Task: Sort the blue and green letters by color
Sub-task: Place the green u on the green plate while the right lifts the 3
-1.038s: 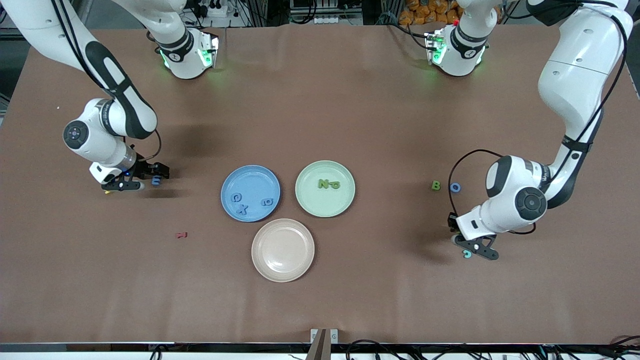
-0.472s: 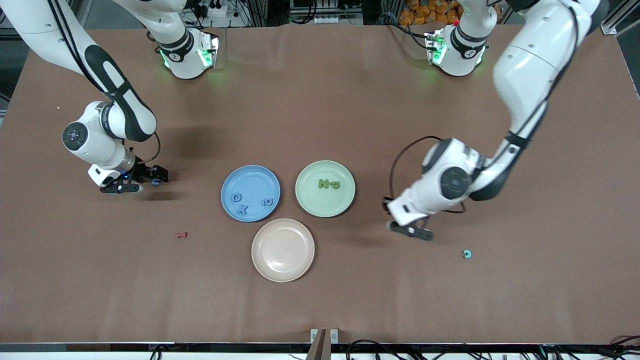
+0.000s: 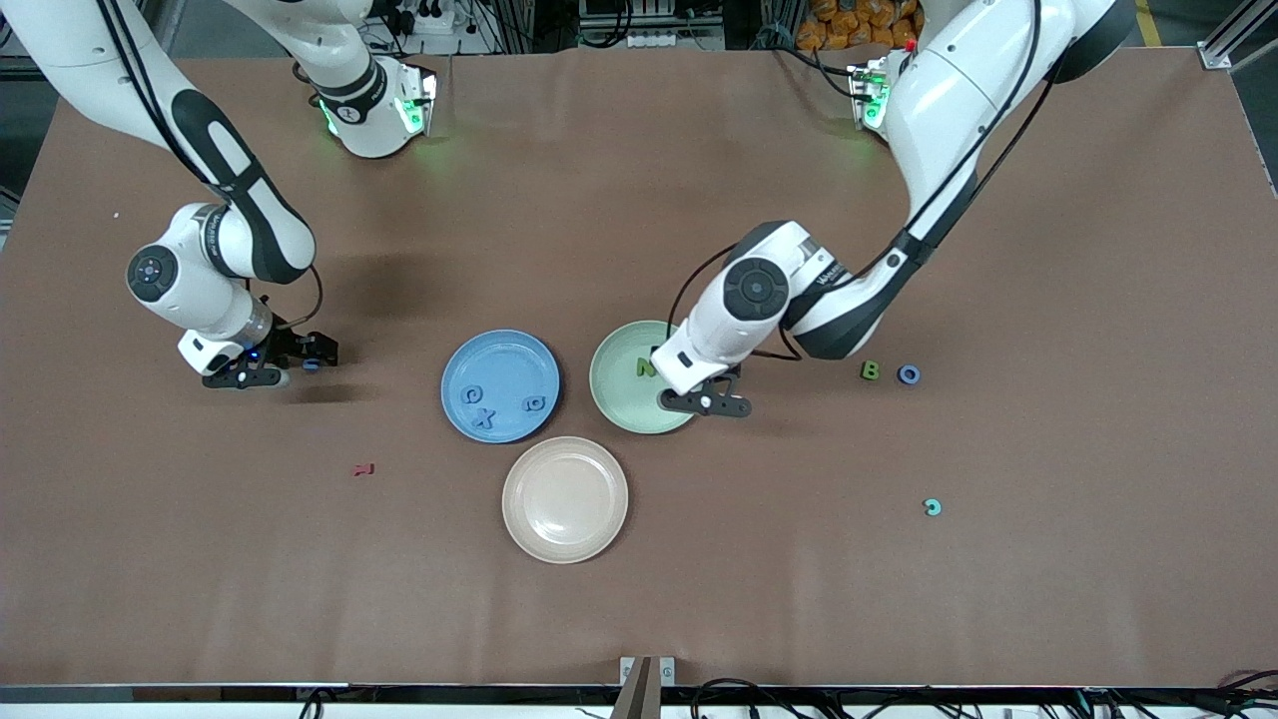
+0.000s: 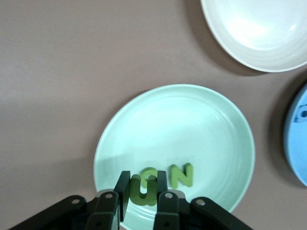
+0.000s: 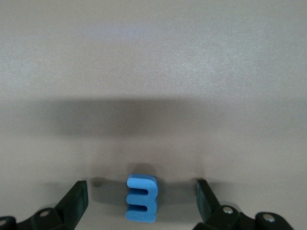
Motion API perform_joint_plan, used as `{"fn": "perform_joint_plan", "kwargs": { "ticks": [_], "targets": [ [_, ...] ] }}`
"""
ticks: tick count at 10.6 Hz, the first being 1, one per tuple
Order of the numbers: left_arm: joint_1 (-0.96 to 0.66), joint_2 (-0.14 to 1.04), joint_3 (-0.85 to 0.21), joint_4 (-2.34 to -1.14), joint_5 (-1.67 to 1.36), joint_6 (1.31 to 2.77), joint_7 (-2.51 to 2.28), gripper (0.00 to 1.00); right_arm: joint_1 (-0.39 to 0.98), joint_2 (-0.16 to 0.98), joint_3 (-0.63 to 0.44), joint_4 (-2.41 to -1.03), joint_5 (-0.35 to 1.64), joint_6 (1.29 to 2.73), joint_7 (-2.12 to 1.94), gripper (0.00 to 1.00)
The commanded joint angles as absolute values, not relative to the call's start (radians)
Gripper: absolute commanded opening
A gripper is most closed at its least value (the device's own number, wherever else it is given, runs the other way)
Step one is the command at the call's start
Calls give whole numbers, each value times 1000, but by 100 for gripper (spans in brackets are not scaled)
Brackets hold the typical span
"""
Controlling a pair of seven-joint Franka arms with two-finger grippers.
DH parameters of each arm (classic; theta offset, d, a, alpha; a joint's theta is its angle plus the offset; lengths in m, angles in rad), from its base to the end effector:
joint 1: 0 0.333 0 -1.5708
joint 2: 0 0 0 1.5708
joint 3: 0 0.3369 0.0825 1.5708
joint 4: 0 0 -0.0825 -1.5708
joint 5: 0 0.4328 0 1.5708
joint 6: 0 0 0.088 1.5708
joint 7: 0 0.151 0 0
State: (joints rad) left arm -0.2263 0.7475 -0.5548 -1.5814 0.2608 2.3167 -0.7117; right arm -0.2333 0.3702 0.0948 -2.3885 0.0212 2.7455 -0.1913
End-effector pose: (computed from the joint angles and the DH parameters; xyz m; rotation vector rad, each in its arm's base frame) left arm 0.5824 -0.4916 0.2004 2.9464 -0.1428 -0.0445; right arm 0.5190 -0.0680 0.0954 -3.0976 -0.0418 0.0074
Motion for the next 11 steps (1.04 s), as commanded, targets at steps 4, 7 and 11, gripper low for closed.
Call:
{"fn": "perform_joint_plan", "kwargs": {
  "ticks": [4, 7, 11],
  "targets": [
    [-464, 790, -381, -1549, 245, 2454, -926, 0, -233, 364, 97, -2388, -6, 2743, -195, 0],
    [-543, 796, -310, -1549, 248, 2476, -989, 100, -238, 364, 98, -2379, -9, 2738, -196, 0],
    [-442, 663, -310, -1598, 256, 2334, -956, 100, -223, 364, 101, -2187, -14, 2541, -201, 0]
  ]
}}
